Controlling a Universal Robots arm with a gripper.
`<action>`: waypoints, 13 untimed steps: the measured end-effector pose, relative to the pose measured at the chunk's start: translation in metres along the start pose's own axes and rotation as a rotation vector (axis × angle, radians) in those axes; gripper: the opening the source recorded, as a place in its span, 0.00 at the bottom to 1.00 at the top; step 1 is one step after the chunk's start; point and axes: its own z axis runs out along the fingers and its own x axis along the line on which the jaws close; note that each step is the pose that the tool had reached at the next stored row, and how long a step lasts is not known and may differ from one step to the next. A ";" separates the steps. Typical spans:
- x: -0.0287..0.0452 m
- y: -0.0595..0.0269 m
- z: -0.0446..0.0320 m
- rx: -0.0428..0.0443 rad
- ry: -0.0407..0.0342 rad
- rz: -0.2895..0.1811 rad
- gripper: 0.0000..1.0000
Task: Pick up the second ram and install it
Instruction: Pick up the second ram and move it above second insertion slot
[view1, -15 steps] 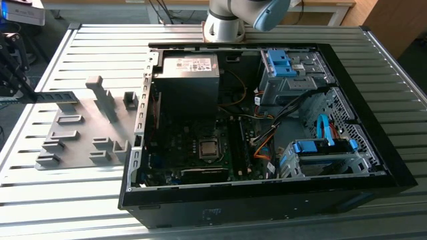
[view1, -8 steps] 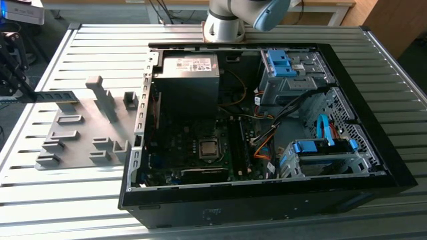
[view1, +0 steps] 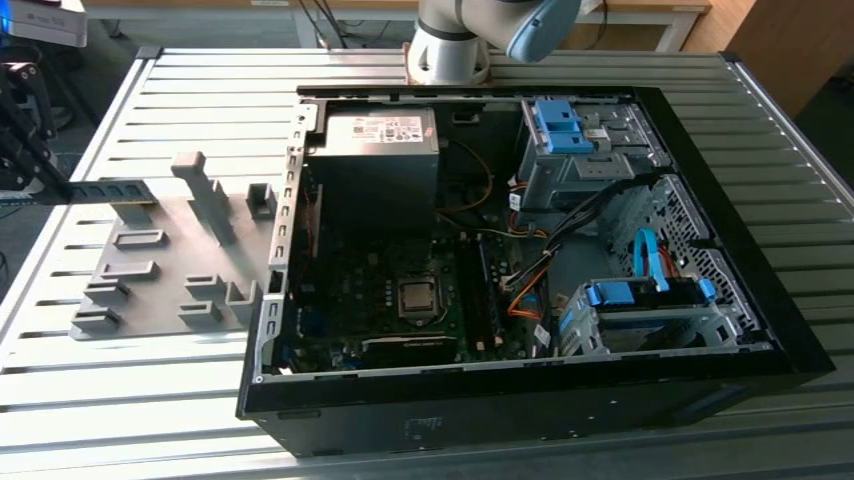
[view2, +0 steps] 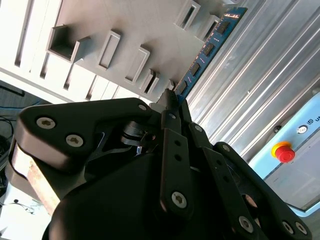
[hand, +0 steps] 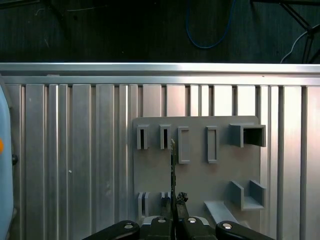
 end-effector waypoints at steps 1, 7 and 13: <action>0.0000 0.0000 -0.0002 0.0001 0.0000 0.000 0.14; 0.0000 0.0000 -0.0015 0.0000 0.0000 0.000 0.14; 0.0000 -0.0001 -0.0028 0.0000 0.0000 0.000 0.14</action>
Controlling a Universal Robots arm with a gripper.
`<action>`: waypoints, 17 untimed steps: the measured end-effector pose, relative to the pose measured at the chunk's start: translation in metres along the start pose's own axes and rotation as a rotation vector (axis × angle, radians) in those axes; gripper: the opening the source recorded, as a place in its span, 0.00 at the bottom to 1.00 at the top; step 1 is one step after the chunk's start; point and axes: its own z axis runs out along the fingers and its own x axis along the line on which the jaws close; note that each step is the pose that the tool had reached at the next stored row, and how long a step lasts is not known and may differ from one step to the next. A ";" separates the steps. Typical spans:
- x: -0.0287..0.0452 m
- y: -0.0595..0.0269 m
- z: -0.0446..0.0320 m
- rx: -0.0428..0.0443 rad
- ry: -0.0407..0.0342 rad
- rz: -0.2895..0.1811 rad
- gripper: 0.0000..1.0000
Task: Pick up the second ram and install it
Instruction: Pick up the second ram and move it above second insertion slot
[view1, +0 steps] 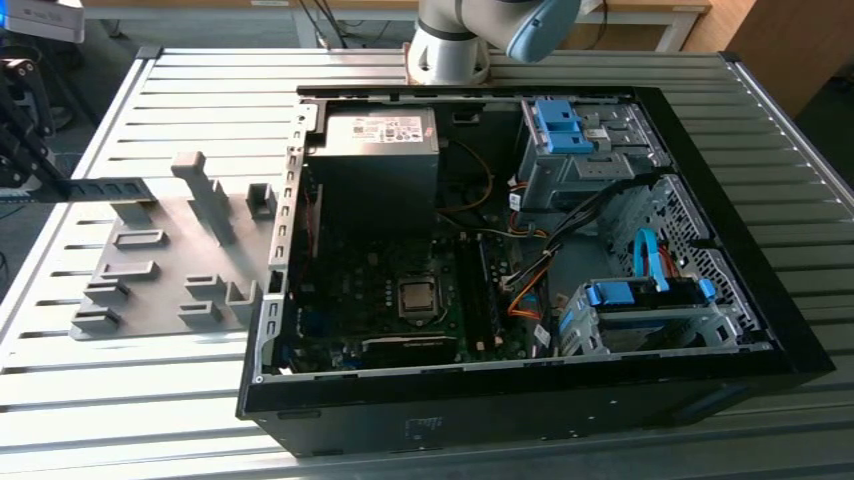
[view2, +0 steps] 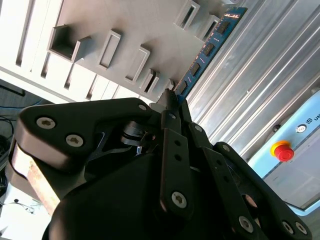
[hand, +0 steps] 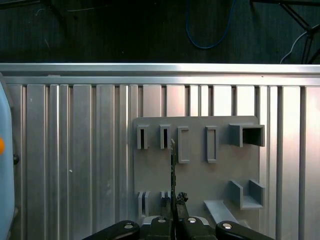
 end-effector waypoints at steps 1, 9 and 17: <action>0.0000 0.0000 -0.0002 0.0000 0.0000 0.000 0.14; 0.0000 0.0000 -0.0020 0.0000 0.0000 0.000 0.14; -0.0001 -0.0001 -0.0038 0.0000 0.0000 0.000 0.14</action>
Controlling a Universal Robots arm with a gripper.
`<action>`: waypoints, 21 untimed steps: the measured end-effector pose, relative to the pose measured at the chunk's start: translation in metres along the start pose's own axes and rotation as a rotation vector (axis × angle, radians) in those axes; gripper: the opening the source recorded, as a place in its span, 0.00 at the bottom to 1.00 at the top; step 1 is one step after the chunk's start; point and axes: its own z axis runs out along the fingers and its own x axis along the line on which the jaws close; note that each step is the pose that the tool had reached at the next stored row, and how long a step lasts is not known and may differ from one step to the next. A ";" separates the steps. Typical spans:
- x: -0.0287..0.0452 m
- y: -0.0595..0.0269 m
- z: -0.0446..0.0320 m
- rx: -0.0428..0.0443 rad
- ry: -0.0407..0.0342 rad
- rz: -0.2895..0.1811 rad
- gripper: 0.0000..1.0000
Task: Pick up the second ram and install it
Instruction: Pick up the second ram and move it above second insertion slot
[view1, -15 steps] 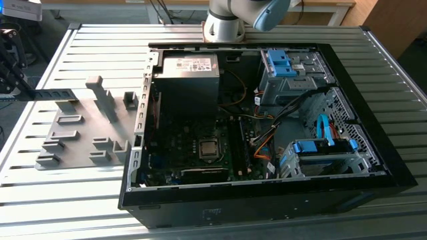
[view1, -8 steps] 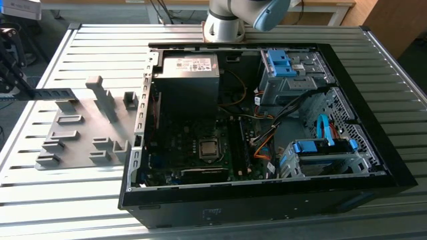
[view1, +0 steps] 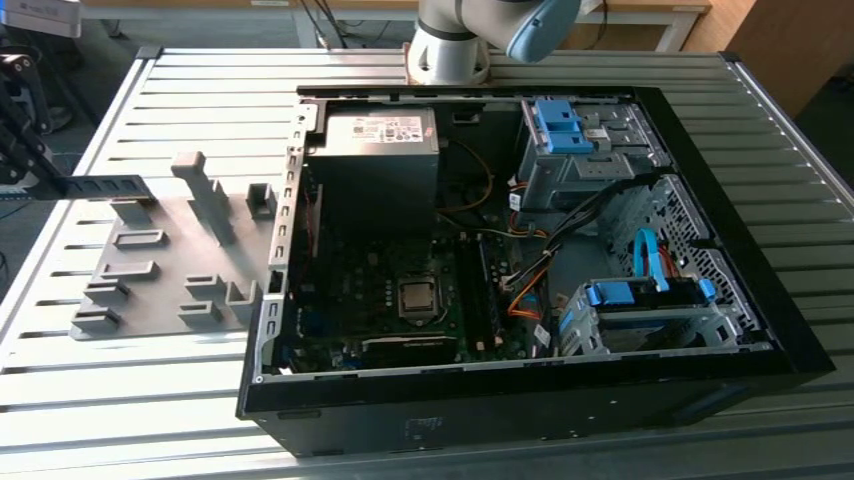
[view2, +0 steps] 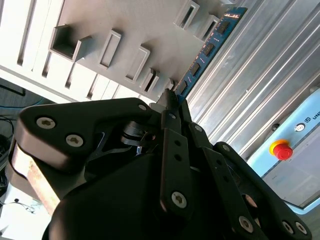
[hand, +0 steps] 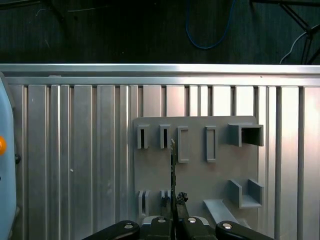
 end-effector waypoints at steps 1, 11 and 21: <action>0.0000 0.0000 -0.0002 0.0000 0.0000 0.000 0.14; 0.0000 0.0000 -0.0024 0.0000 0.0000 0.000 0.14; 0.0000 -0.0001 -0.0045 0.0001 0.0000 0.000 0.14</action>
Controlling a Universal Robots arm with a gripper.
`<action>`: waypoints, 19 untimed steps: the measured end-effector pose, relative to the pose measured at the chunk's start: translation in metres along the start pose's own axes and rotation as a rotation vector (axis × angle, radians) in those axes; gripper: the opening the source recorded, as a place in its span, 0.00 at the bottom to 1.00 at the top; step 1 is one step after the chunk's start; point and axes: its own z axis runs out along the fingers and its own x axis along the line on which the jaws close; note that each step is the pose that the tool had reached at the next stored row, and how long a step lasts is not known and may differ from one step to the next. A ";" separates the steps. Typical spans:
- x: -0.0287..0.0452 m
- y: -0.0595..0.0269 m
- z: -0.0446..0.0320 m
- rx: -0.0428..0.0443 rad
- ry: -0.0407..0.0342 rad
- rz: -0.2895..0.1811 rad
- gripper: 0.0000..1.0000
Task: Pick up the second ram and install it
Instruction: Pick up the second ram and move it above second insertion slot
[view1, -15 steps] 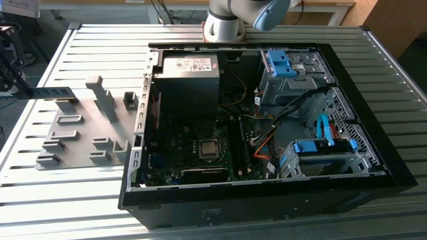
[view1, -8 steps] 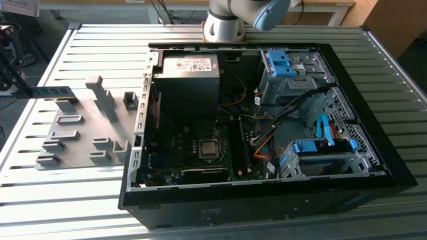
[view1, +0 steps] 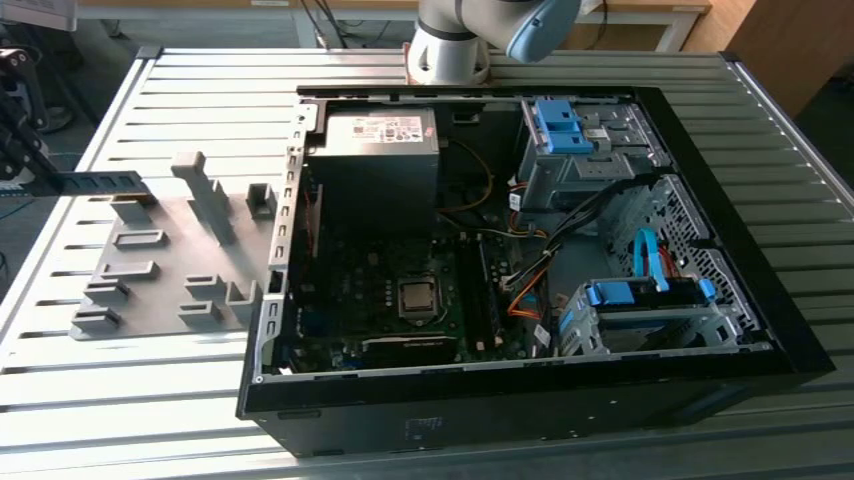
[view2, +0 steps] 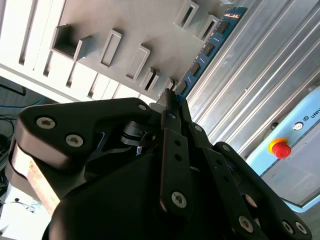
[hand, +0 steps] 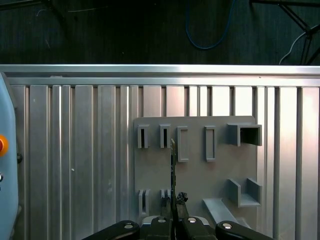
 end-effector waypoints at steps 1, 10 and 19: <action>0.0000 0.0000 -0.0003 -0.0001 0.0000 0.000 0.14; 0.0000 0.0000 -0.0022 -0.0001 0.0000 0.000 0.14; 0.0000 -0.0001 -0.0042 -0.0001 0.0000 0.000 0.14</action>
